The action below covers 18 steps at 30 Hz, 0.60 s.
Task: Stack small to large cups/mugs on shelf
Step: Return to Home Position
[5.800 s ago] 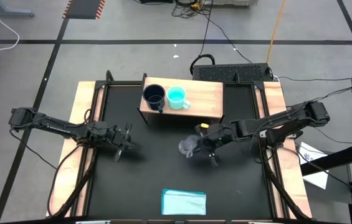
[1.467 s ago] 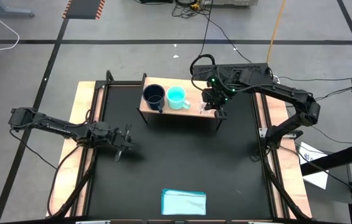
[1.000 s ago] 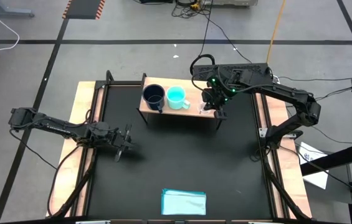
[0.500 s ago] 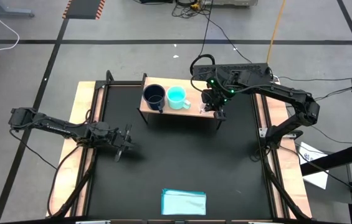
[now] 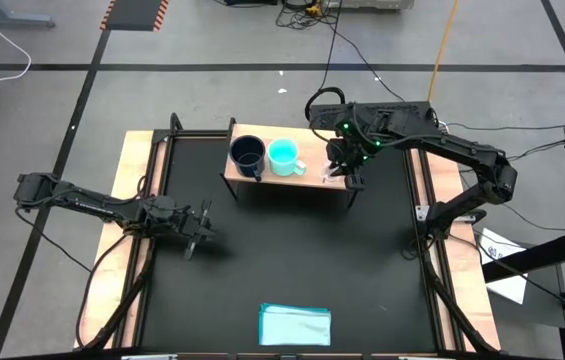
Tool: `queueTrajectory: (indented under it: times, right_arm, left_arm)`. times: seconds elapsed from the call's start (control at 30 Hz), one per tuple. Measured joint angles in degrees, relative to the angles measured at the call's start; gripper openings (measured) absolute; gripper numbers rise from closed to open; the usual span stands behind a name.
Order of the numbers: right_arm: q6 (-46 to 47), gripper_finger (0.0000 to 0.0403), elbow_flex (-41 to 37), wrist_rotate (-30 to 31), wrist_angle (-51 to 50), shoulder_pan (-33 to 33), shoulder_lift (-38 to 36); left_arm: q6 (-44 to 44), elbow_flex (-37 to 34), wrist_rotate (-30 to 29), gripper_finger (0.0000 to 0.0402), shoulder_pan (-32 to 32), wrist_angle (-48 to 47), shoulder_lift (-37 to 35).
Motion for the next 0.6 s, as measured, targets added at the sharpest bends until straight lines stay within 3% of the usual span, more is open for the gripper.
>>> queueTrajectory:
  times: [0.27,0.6]
  right_arm:
    - [0.47,0.0116,0.0,-0.31,0.63,-0.04,-3.13]
    - [1.9,0.0114,0.07,-0.37,-2.14,0.04,-10.46]
  left_arm:
    - [0.15,0.0,0.0,0.0035,0.01,0.0,0.0]
    - [0.01,0.0,0.0,0.0035,0.0,0.0,0.02]
